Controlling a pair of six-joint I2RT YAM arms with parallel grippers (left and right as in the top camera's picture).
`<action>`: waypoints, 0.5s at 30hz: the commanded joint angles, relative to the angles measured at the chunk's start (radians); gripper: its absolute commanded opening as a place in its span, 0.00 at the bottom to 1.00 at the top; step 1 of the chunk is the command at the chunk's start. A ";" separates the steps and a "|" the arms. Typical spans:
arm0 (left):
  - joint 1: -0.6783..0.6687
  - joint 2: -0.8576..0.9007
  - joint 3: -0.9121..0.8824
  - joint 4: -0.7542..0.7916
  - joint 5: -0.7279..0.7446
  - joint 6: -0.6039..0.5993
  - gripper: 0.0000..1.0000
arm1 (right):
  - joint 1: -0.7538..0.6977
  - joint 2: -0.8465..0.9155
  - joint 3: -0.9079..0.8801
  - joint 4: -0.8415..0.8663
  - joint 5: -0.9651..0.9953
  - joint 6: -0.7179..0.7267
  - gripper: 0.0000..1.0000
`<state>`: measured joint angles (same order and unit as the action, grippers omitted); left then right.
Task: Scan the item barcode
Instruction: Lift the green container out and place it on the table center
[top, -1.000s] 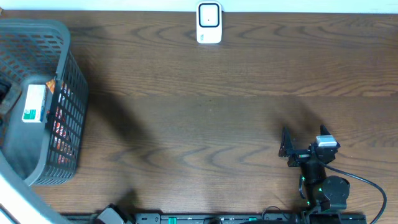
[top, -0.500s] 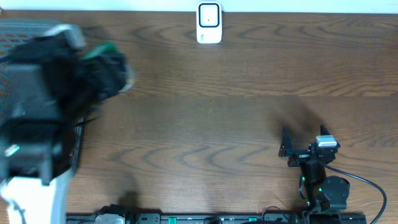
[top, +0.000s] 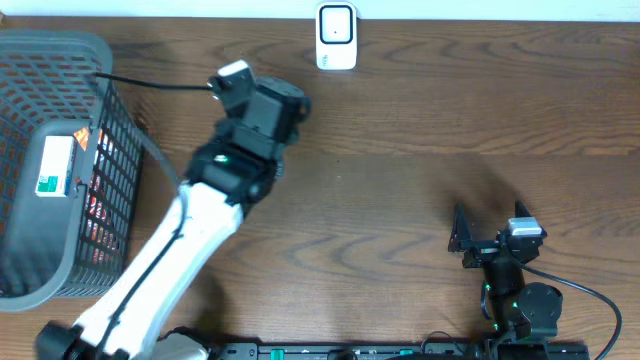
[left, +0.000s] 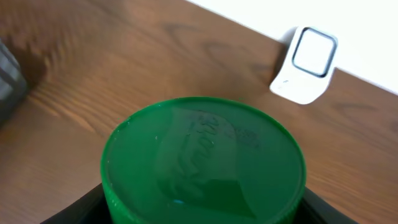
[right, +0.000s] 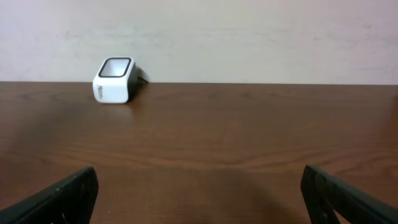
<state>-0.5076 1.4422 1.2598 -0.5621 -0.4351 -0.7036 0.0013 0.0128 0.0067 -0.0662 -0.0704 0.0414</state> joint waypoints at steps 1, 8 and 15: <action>-0.039 0.062 -0.096 0.100 -0.093 -0.108 0.55 | 0.009 -0.004 -0.001 -0.004 0.002 -0.005 0.99; -0.200 0.127 -0.281 0.286 -0.363 -0.189 0.52 | 0.009 -0.004 -0.001 -0.004 0.002 -0.005 0.99; -0.280 0.133 -0.420 0.406 -0.487 -0.190 0.53 | 0.009 -0.004 -0.001 -0.004 0.002 -0.005 0.99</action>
<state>-0.7929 1.5822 0.8749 -0.1738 -0.7860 -0.8719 0.0013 0.0128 0.0067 -0.0666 -0.0704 0.0414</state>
